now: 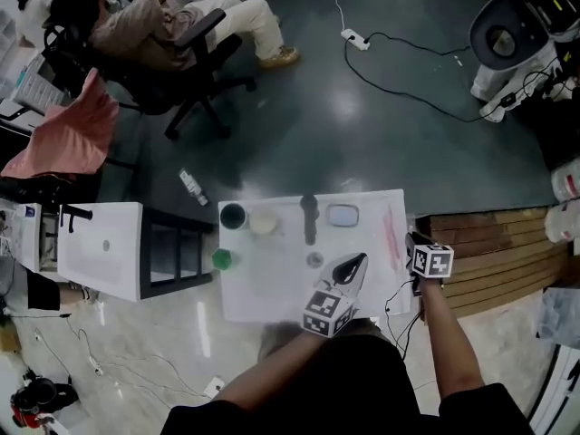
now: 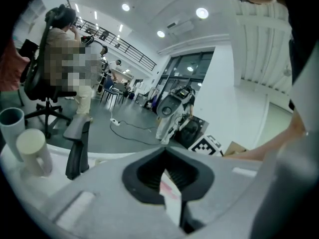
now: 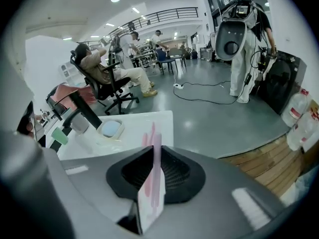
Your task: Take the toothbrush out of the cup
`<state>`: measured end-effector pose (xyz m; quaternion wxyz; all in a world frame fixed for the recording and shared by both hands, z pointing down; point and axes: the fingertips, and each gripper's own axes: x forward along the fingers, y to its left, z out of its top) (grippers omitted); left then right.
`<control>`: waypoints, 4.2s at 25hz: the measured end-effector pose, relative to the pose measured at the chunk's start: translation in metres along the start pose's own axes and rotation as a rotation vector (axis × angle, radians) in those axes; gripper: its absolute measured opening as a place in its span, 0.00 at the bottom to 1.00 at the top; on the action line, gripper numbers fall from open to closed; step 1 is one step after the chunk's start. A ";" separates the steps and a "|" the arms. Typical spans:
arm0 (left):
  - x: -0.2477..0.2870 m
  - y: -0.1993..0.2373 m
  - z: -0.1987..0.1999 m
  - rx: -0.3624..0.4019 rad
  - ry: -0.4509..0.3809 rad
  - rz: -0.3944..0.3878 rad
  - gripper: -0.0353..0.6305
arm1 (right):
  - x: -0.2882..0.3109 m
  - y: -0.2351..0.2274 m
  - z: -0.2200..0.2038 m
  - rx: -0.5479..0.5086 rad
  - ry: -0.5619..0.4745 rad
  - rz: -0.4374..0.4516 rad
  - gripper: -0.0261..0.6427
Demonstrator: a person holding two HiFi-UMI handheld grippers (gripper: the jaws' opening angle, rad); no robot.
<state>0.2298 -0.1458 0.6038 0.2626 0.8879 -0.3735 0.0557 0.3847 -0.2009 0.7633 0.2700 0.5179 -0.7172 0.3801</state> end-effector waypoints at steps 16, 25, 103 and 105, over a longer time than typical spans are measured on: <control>0.007 0.023 -0.012 -0.025 0.006 0.073 0.06 | 0.052 -0.011 -0.014 0.126 0.070 0.043 0.11; 0.008 0.017 -0.014 -0.022 0.014 0.061 0.06 | 0.055 -0.004 -0.018 0.050 0.092 0.048 0.12; -0.450 0.168 0.189 0.146 -0.374 0.283 0.06 | -0.245 0.513 0.100 -0.351 -0.695 0.074 0.04; -0.456 0.168 0.186 0.147 -0.372 0.277 0.06 | -0.245 0.520 0.094 -0.351 -0.699 0.071 0.04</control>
